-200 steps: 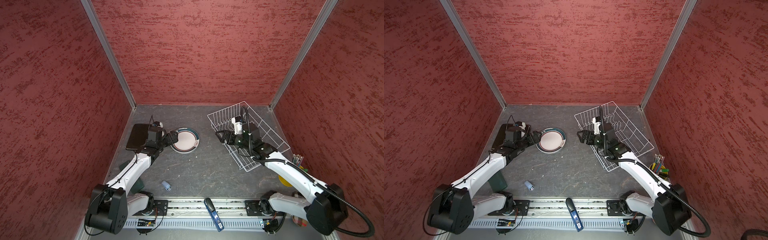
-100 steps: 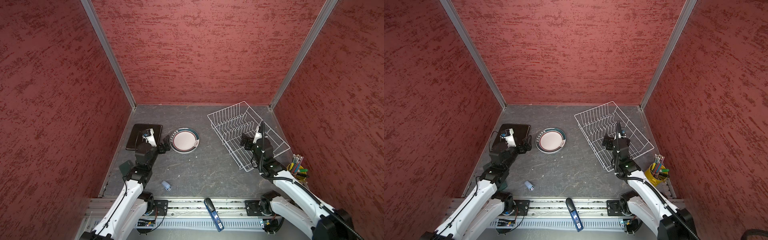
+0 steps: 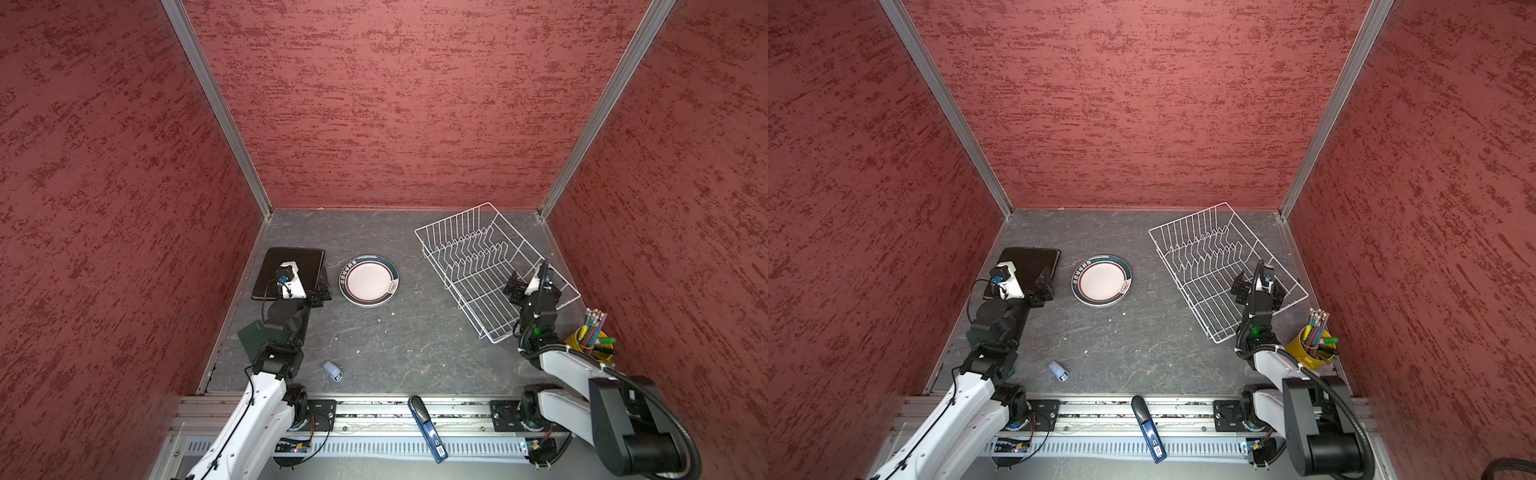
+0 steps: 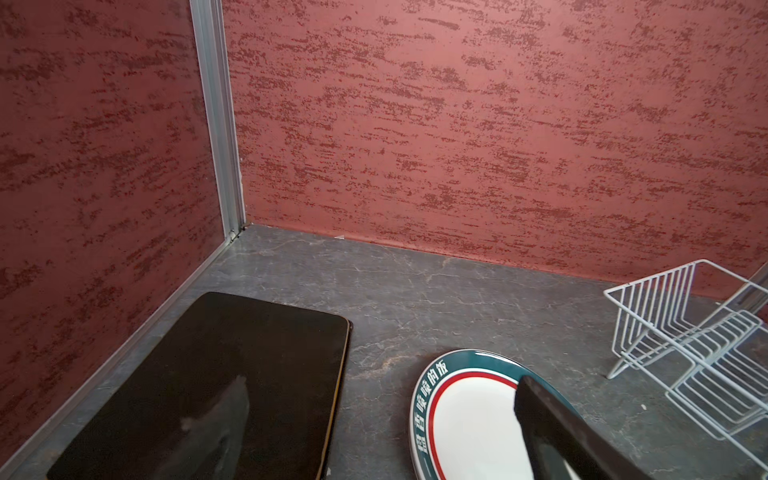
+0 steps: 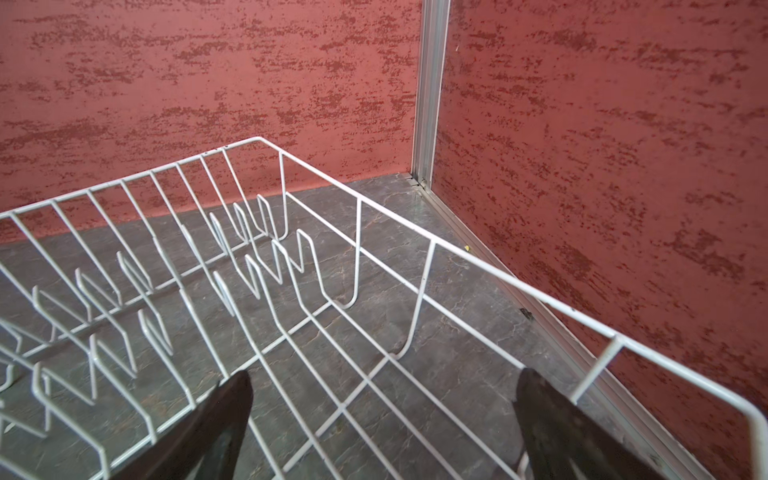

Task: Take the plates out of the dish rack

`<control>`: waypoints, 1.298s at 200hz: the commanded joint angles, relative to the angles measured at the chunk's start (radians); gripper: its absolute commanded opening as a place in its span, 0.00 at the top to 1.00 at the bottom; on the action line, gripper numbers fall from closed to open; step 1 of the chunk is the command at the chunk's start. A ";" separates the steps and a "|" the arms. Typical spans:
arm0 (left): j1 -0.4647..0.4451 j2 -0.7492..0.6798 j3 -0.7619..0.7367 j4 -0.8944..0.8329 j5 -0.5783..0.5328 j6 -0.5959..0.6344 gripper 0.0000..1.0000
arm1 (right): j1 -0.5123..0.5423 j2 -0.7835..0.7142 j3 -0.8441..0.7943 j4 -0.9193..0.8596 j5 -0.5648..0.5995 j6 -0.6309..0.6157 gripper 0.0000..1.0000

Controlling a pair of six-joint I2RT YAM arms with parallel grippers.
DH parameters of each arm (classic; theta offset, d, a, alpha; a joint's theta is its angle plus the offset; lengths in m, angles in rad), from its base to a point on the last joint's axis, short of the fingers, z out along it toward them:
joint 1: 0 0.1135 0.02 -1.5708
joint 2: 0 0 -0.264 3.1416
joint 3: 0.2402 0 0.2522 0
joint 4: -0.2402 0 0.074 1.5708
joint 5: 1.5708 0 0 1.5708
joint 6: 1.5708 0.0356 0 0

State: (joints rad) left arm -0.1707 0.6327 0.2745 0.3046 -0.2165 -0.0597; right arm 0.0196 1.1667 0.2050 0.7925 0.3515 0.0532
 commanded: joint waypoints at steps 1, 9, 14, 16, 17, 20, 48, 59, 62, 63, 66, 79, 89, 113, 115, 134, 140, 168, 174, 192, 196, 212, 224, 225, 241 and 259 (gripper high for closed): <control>0.012 0.042 -0.036 0.140 -0.027 0.088 0.01 | -0.021 0.079 -0.016 0.250 -0.080 -0.010 0.01; 0.016 0.063 -0.039 0.157 -0.029 0.090 0.01 | -0.024 0.118 -0.018 0.297 -0.082 -0.019 0.01; 0.019 0.078 -0.038 0.163 -0.029 0.091 0.01 | -0.025 0.142 -0.021 0.324 -0.082 -0.022 0.01; 0.021 0.084 -0.038 0.164 -0.028 0.092 0.01 | -0.026 0.151 -0.020 0.334 -0.082 -0.022 0.01; 0.021 0.087 -0.038 0.165 -0.028 0.092 0.01 | -0.027 0.155 -0.021 0.337 -0.083 -0.021 0.01; 0.024 0.094 -0.039 0.164 -0.025 0.093 0.01 | -0.030 0.167 -0.021 0.349 -0.086 -0.015 0.01; 0.048 0.181 -0.074 0.304 -0.008 0.093 0.00 | -0.033 0.263 -0.029 0.465 -0.116 -0.012 0.01; 0.074 0.236 -0.090 0.383 0.009 0.066 0.01 | -0.033 0.281 -0.035 0.498 -0.125 -0.012 0.01; 0.082 0.251 -0.092 0.399 0.015 0.057 0.01 | -0.032 0.281 -0.038 0.508 -0.131 -0.014 0.01; 0.085 0.256 -0.093 0.404 0.017 0.054 0.00 | -0.032 0.281 -0.038 0.512 -0.134 -0.015 0.01; 0.094 0.274 -0.093 0.418 0.023 0.044 0.01 | -0.032 0.307 -0.044 0.524 -0.141 -0.017 0.01; 0.129 0.346 -0.091 0.478 0.065 0.019 0.01 | -0.033 0.349 -0.064 0.593 -0.160 -0.023 0.01; 0.146 0.400 -0.085 0.517 0.085 0.020 0.00 | -0.033 0.398 -0.080 0.676 -0.163 -0.027 0.01; 0.161 0.496 -0.072 0.573 0.129 0.045 0.01 | -0.034 0.393 -0.085 0.677 -0.171 -0.029 0.01; 0.162 0.504 -0.070 0.575 0.131 0.048 0.01 | -0.034 0.395 -0.083 0.676 -0.171 -0.029 0.01; 0.164 0.575 -0.060 0.608 0.149 0.060 0.01 | -0.034 0.384 -0.053 0.610 -0.170 -0.029 0.01; 0.167 0.602 -0.058 0.626 0.148 0.060 0.01 | -0.034 0.384 -0.041 0.591 -0.173 -0.031 0.01; 0.177 0.744 -0.064 0.761 0.138 0.054 0.01 | -0.034 0.378 0.034 0.444 -0.165 -0.026 0.01; 0.178 0.777 -0.061 0.790 0.132 0.052 0.01 | -0.034 0.379 0.053 0.414 -0.164 -0.026 0.01; 0.181 0.899 0.010 0.783 0.092 0.038 0.01 | -0.035 0.380 0.065 0.388 -0.168 -0.026 0.01; 0.179 0.918 0.035 0.764 0.079 0.046 0.01 | -0.036 0.380 0.066 0.388 -0.168 -0.025 0.01; 0.184 0.884 0.102 0.577 0.120 0.038 0.01 | -0.036 0.380 0.063 0.390 -0.161 -0.024 0.01; 0.186 0.910 0.084 0.648 0.113 0.042 0.01 | -0.036 0.381 0.063 0.389 -0.159 -0.023 0.01; 0.186 0.906 0.086 0.639 0.113 0.040 0.01 | -0.035 0.380 0.063 0.391 -0.159 -0.023 0.01; 0.183 0.909 0.083 0.647 0.108 0.043 0.01 | -0.036 0.380 0.065 0.388 -0.161 -0.024 0.01; 0.182 0.906 0.084 0.643 0.104 0.044 0.01 | -0.035 0.380 0.066 0.388 -0.161 -0.023 0.01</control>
State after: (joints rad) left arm 0.0067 1.5333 0.3626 0.9360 -0.1062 -0.0143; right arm -0.0093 1.5429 0.2535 1.1778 0.2016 0.0444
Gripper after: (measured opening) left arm 0.994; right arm 0.990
